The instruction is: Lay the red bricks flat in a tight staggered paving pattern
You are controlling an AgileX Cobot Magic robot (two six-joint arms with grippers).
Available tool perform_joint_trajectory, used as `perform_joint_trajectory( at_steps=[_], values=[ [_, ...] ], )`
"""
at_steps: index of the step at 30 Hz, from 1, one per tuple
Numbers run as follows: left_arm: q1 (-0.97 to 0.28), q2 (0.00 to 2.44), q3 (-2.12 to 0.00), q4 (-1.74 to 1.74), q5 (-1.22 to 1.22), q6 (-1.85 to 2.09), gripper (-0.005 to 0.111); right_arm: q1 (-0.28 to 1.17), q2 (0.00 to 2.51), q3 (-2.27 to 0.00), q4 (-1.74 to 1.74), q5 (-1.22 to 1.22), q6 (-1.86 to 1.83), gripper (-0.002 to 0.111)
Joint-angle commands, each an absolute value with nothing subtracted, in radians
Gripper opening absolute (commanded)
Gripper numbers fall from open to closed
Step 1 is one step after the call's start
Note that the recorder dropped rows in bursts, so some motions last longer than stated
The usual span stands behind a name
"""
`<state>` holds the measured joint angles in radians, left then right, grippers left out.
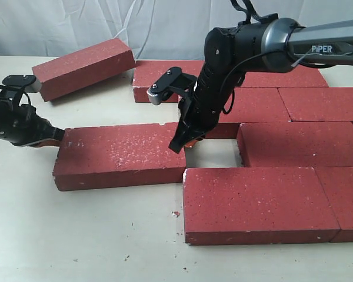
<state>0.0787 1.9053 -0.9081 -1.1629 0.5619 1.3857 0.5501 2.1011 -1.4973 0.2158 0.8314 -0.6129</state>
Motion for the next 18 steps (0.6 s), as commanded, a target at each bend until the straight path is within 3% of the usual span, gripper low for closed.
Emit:
perform_joint_trajectory(
  at_steps=[1, 13, 18],
  values=[
    [0.077, 1.914, -0.918, -1.222, 0.597, 1.418, 0.0, 0.548, 2.091, -1.501, 0.25, 0.868, -0.624, -0.001],
    [0.077, 1.911, -0.918, -1.147, 0.532, 1.4, 0.0, 0.548, 2.086, -1.501, 0.293, 0.93, -0.658, -0.001],
    [0.077, 1.911, -0.918, -1.148, 0.609, 1.39, 0.0, 0.548, 2.085, -1.501, 0.241, 0.937, -0.658, -0.001]
  ],
)
